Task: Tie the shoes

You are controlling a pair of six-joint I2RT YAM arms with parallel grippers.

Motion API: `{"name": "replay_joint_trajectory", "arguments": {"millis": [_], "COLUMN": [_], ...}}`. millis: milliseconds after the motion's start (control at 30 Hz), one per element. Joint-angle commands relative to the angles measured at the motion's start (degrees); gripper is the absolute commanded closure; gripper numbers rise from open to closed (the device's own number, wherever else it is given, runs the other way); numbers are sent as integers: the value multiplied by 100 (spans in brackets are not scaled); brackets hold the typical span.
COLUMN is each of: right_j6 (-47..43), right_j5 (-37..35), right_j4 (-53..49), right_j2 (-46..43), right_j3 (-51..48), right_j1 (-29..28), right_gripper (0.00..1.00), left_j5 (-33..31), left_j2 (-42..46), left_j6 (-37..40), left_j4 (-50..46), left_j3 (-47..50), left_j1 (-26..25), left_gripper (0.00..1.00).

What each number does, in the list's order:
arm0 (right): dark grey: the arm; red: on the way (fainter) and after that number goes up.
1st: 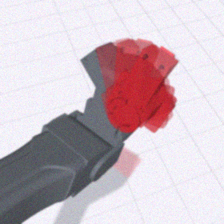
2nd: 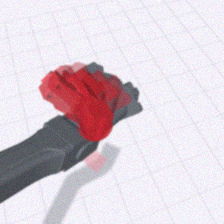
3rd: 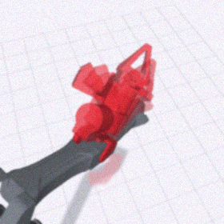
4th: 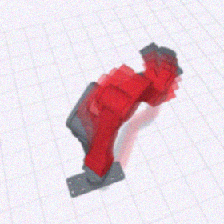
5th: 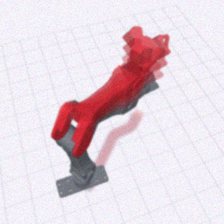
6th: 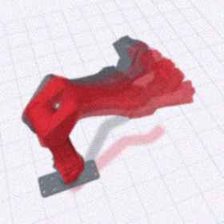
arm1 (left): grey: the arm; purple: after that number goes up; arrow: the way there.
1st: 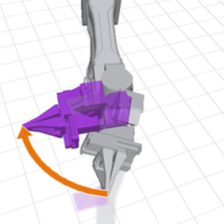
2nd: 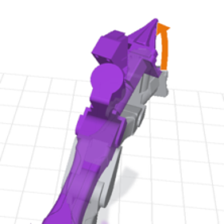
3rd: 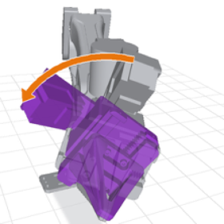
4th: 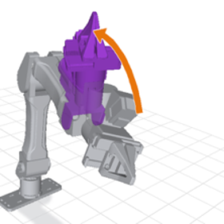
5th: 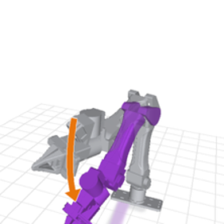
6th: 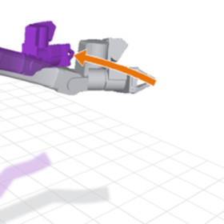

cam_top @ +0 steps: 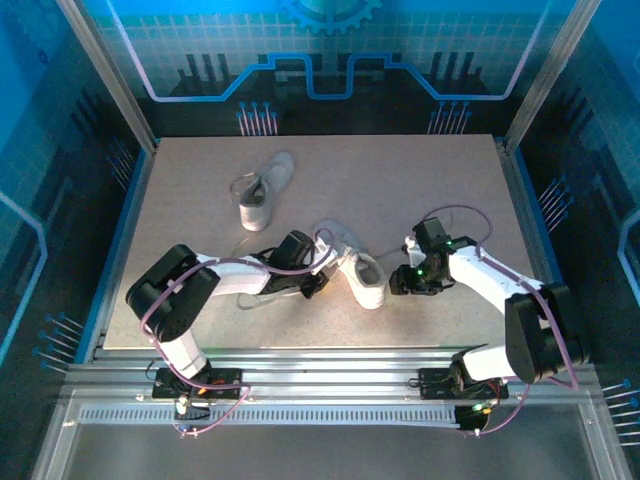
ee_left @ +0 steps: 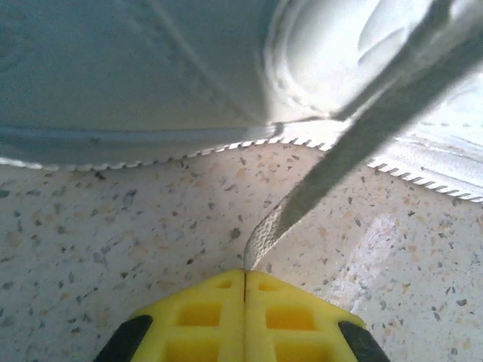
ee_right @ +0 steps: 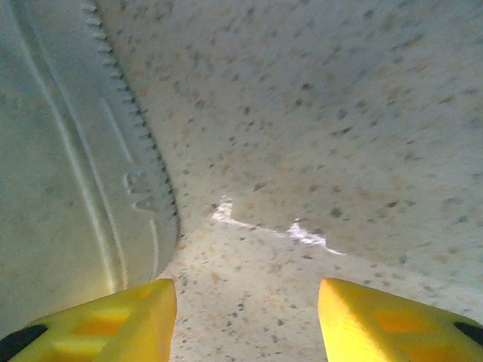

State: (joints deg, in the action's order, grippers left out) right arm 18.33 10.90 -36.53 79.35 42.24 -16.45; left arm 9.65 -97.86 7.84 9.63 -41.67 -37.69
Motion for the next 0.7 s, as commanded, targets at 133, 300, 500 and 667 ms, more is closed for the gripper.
{"name": "replay_joint_trajectory", "arguments": {"millis": [133,300,500,667], "right_j6": [402,881,1068,271], "right_j5": [1045,1385,1141,83], "right_j4": [726,1370,1704,861], "right_j2": [353,494,84,-947], "right_j3": [-155,-260,-322,11], "right_j1": [-338,-826,-1144,-1084], "right_gripper": [49,52,53,53], "left_j5": [183,384,743,909], "left_j2": [1297,2126,2499,2575], "left_j6": [-312,-331,-345,-368], "left_j4": [-151,-523,-818,-915], "left_j3": [590,499,173,-75], "left_j1": [229,395,482,483], "left_gripper": [100,100,100,100]}}
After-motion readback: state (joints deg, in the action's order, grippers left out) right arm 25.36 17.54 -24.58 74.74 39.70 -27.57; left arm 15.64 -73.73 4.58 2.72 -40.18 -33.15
